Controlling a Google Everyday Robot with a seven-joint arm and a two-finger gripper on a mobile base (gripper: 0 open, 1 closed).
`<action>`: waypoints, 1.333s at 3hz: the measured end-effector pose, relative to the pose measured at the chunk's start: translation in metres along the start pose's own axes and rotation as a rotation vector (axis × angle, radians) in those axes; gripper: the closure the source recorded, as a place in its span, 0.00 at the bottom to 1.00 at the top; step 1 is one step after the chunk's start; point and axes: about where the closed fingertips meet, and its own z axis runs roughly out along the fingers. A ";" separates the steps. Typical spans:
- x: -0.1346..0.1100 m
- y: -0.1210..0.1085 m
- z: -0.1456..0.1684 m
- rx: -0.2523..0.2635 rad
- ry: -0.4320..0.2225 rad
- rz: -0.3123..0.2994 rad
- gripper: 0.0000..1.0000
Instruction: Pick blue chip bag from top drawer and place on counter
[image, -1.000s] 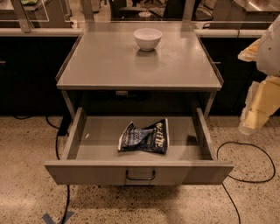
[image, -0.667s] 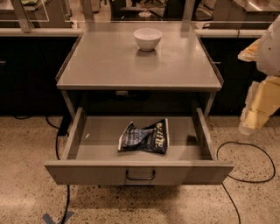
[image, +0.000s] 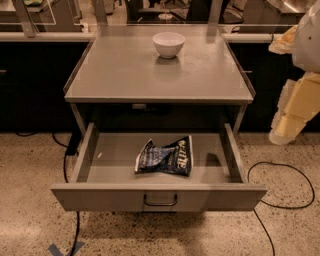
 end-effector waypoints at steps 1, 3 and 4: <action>-0.011 -0.002 0.002 -0.014 0.012 -0.024 0.00; -0.010 0.016 0.068 -0.148 0.030 -0.039 0.00; -0.007 0.024 0.091 -0.192 0.040 -0.040 0.00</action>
Offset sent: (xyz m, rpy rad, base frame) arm 0.0117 0.0206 -0.0536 -0.0256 0.1614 0.0589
